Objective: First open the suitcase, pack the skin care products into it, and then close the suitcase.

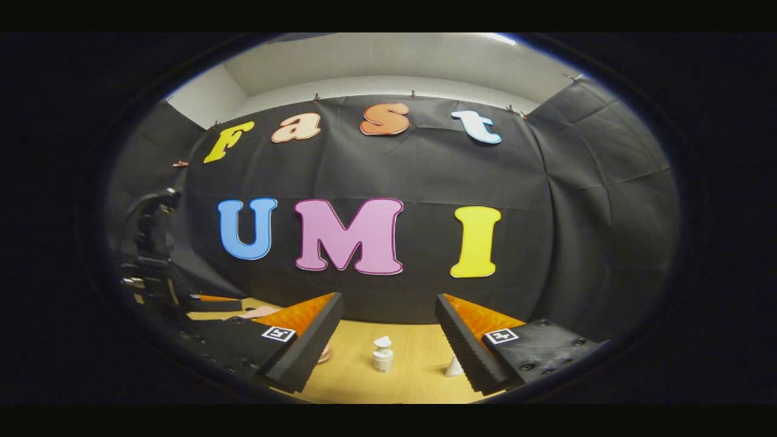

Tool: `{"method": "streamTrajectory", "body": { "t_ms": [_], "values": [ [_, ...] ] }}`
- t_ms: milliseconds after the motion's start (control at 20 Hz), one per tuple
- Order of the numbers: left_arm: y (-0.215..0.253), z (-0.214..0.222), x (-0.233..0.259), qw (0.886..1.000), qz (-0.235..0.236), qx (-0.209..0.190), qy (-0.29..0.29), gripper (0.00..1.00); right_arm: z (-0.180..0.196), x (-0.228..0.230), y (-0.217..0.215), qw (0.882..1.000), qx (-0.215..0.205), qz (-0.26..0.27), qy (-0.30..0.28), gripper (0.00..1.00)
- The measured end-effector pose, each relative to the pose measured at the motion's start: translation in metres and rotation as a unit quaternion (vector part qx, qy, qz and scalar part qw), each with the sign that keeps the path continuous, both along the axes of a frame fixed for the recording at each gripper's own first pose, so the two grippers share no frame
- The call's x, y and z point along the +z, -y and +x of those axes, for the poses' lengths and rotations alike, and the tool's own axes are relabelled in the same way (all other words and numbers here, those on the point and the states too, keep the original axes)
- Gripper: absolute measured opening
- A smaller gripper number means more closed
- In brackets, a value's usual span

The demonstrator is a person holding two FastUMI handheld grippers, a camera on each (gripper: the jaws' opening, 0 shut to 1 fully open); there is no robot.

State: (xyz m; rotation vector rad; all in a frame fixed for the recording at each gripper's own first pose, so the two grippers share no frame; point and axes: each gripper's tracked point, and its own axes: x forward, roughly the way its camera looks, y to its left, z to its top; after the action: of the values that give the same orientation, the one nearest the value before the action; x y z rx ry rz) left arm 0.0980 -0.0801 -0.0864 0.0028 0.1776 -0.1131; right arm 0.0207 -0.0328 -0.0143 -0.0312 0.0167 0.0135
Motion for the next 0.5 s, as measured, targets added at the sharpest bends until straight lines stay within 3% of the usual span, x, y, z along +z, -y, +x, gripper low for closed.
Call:
{"method": "streamTrajectory", "body": {
  "t_ms": [300, 500],
  "values": [
    [0.034, 0.068, -0.088, 0.996, 0.006, -0.023, -0.090, 0.96, 0.013, -0.020, 0.017, 0.999, -0.002, -0.035, -0.006, 0.96],
    [0.039, 0.111, -0.145, 0.989, 0.026, -0.010, -0.145, 0.95, 0.014, -0.036, 0.036, 0.998, -0.013, -0.050, -0.022, 0.96]
  ]
}}
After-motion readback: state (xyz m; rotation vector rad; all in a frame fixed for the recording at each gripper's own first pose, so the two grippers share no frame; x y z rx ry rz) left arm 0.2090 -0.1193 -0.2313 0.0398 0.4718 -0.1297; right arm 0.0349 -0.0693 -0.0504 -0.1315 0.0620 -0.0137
